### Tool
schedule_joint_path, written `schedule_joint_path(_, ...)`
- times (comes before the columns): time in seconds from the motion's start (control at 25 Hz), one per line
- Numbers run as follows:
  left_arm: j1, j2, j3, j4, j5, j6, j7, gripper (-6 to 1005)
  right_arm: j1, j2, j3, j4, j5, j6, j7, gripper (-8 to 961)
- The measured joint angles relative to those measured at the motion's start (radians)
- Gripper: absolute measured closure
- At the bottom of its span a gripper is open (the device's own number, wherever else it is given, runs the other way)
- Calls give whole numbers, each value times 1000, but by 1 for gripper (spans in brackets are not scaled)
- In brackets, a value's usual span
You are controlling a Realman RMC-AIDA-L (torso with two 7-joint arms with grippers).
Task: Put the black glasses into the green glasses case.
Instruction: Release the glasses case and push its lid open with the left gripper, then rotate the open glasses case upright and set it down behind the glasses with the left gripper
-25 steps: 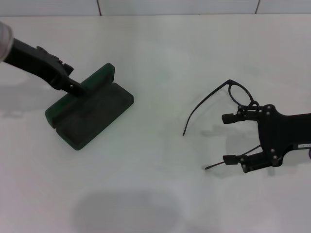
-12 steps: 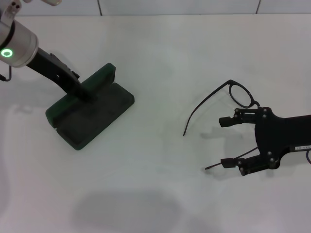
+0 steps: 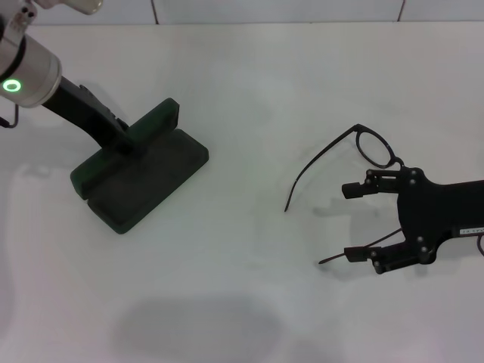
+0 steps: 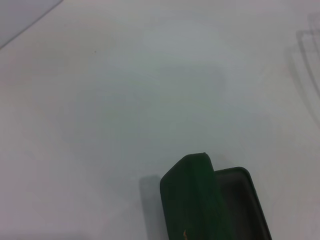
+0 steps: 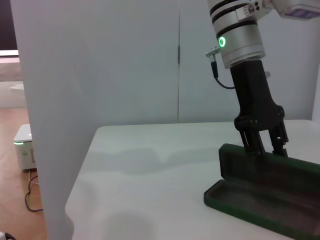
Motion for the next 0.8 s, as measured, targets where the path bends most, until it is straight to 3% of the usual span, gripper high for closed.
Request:
schedule_joint_path(0.2,0,-1,10,5,-6,2,1,612,-2,0,0,1,0,0,0,84)
schedule_joint_path(0.64,11,-11,15,83,-22,33,49,781,-4,0,0,2,0,0,6,84)
schedule_joint_path(0.8,13,-20,46,142,-74,36,142,788,-6,1,0,2,0,0,6,84)
